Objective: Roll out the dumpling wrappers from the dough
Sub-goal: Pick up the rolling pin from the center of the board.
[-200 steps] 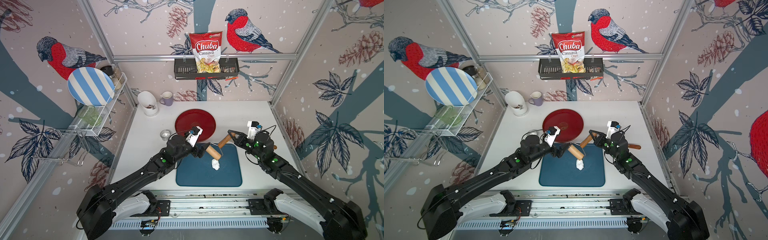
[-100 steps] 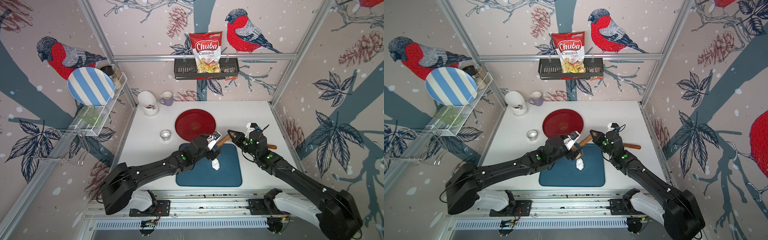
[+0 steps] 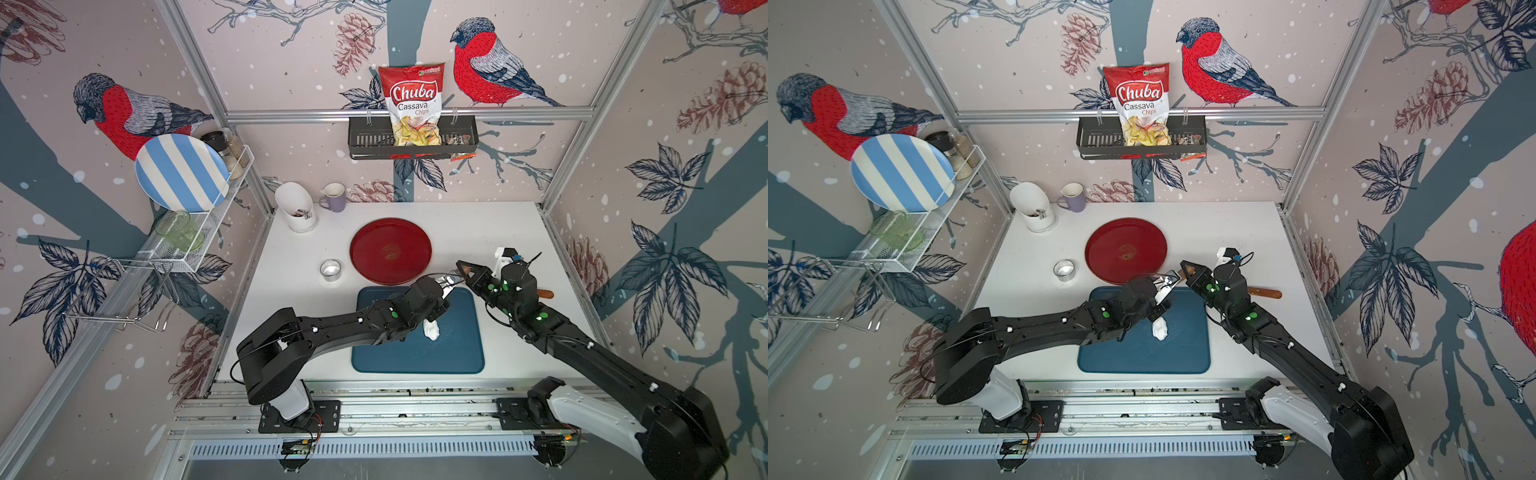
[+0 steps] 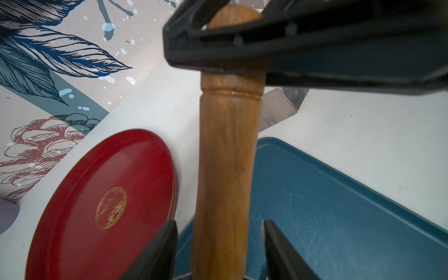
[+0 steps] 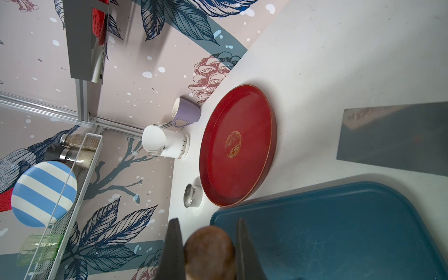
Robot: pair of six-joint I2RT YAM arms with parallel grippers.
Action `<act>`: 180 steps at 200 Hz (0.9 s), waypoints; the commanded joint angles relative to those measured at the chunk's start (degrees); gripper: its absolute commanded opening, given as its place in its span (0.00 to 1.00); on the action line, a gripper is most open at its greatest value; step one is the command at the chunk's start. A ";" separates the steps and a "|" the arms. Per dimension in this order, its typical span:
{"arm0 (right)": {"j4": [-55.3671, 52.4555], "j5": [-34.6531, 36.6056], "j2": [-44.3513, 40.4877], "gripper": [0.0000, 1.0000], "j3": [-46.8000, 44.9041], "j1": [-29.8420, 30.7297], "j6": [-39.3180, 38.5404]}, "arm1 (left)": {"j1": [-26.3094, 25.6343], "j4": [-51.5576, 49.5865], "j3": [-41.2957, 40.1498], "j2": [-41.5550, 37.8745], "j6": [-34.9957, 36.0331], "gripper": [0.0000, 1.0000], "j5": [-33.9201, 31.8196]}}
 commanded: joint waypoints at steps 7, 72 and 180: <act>2.20 -0.39 -0.80 0.00 0.21 0.06 1.33 | -0.41 -1.58 0.42 0.73 0.27 0.47 -2.50; 2.32 0.18 -2.39 0.23 -0.63 -0.92 -0.50 | -0.44 -0.41 -1.25 -1.41 0.59 0.00 -1.00; -5.31 -23.71 -11.50 0.90 0.96 -11.81 -26.36 | 4.12 0.13 -10.36 -15.36 5.81 0.00 12.83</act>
